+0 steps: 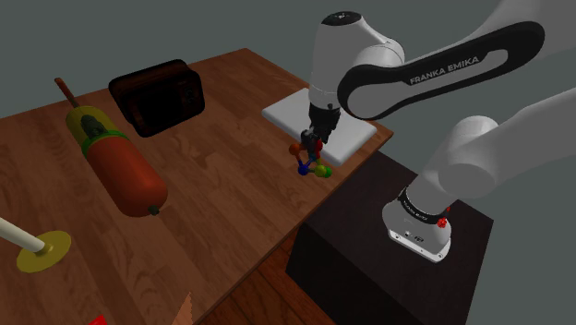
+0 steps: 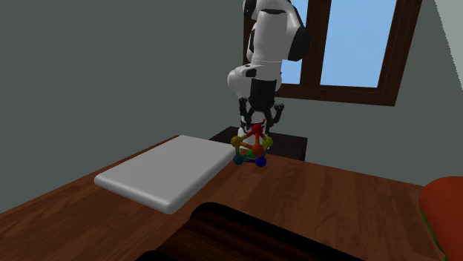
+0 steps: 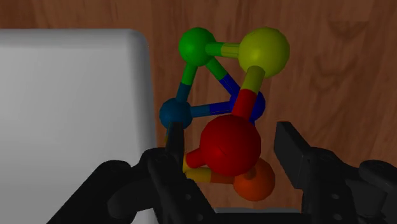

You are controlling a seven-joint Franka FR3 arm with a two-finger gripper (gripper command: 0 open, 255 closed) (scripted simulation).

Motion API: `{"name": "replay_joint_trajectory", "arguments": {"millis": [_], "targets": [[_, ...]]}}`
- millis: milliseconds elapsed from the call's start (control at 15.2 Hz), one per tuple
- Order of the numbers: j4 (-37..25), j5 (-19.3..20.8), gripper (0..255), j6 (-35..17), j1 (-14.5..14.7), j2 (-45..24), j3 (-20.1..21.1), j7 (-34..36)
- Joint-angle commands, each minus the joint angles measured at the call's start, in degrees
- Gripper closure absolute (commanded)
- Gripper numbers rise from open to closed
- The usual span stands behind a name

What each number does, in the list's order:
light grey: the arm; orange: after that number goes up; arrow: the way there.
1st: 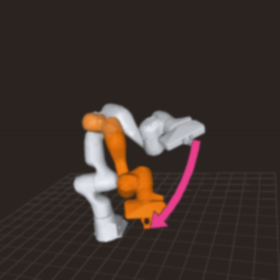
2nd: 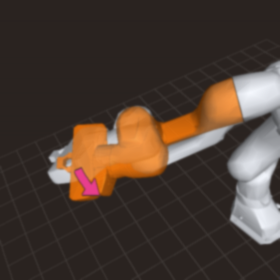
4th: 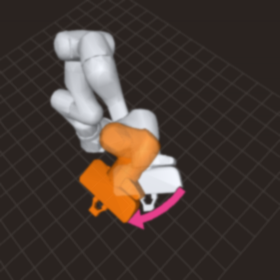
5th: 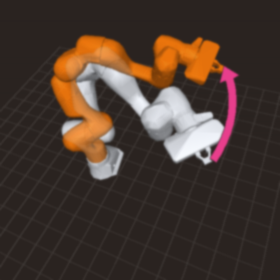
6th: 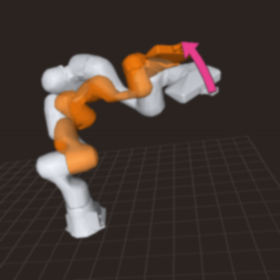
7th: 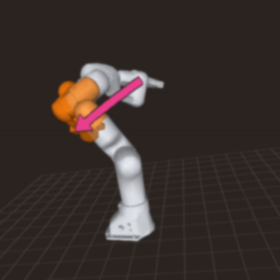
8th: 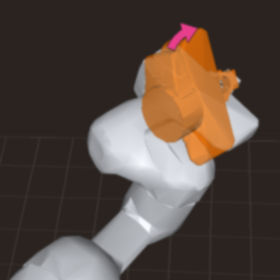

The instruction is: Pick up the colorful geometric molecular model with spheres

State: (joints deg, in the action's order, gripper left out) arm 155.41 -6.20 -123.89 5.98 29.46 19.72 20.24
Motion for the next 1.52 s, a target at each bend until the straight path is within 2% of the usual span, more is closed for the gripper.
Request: {"name": "replay_joint_trajectory", "arguments": {"millis": [0, 528, 1452], "targets": [[0.1, 0.0, 255, -0.2, 0.0, -0.1, 0.0, 0.0], [0.1, 0.0, 255, -0.2, 0.0, -0.1, 0.0, 0.0], [-7.3, 0.4, 255, 12.5, 0.1, 5.3, -2.0, -1.2]]}}
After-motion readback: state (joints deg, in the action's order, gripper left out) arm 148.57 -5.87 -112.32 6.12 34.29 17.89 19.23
